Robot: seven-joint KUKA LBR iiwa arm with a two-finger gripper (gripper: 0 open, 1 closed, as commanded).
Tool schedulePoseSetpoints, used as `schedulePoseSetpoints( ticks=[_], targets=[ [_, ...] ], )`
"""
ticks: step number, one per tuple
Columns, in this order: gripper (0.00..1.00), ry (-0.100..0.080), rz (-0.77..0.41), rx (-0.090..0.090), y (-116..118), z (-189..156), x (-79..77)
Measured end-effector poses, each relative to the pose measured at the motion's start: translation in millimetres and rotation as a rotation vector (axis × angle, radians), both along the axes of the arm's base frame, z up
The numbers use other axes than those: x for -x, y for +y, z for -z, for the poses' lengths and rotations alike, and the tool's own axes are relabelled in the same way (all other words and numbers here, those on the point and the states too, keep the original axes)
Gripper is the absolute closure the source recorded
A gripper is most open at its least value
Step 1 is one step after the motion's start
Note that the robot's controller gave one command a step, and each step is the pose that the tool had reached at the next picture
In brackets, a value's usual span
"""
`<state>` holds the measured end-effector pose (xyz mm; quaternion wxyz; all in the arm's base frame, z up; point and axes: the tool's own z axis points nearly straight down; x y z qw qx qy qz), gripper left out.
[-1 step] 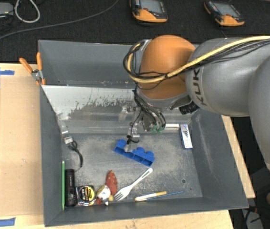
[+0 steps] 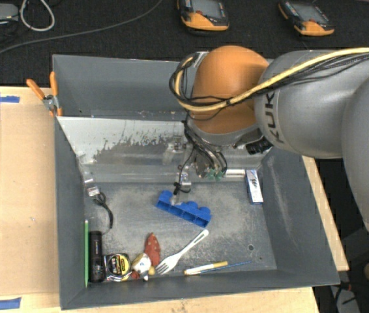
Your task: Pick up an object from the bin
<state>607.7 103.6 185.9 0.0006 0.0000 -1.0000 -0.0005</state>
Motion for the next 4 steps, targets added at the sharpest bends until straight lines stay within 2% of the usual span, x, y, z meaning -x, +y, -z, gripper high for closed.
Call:
schedulePoseSetpoints(
  ticks=[1,2,3,4],
  targets=[
    [0.00,0.001,0.111,-0.001,-39,83,14.0],
    [0.00,-0.005,0.113,-0.002,-55,64,14.7],
    [0.00,0.006,0.168,0.000,-56,79,31.5],
    [0.00,-0.003,0.219,-0.003,-64,118,27.6]
  ],
)
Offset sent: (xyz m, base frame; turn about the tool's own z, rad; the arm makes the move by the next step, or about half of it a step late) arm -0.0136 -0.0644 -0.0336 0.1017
